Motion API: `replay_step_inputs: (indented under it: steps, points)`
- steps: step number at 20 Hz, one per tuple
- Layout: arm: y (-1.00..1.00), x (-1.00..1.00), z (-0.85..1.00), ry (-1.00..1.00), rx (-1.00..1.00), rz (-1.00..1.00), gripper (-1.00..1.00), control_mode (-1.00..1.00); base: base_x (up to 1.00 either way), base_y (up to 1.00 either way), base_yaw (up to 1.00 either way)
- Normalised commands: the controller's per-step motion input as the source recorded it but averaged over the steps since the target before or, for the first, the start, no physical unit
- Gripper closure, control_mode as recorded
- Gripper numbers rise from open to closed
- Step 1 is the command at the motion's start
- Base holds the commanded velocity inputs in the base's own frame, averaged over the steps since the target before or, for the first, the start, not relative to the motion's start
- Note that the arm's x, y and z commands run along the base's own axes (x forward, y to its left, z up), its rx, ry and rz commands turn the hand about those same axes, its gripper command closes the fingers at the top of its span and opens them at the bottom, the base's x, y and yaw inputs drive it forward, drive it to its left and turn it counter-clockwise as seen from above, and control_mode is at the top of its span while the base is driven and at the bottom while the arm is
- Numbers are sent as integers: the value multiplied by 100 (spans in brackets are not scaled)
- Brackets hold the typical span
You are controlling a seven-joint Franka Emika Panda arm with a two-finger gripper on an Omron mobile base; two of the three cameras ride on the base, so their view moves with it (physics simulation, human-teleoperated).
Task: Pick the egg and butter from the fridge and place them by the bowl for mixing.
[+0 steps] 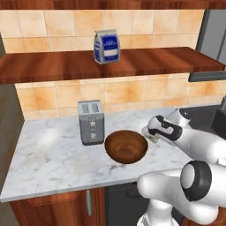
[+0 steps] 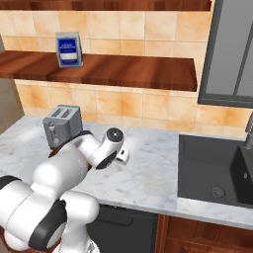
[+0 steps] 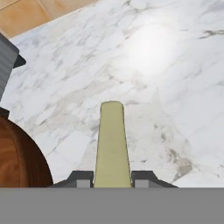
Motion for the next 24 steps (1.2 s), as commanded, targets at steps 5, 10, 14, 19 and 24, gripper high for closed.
replay_step_inputs:
  steps: [5, 10, 14, 19, 24]
  points:
    - [12, 12, -23, 0, 6, 0, 100, -100, 0, 0, 0]
    - [5, 15, -15, 0, 6, 0, 100, -100, 0, 0, 0]
    - [2, 15, -15, 0, 4, 0, 100, -100, 0, 0, 0]
    - [0, 6, -11, 0, 1, 0, -100, -100, 0, 0, 0]
    - [0, 0, -1, -1, 0, 0, -100, -100, 0, 0, 0]
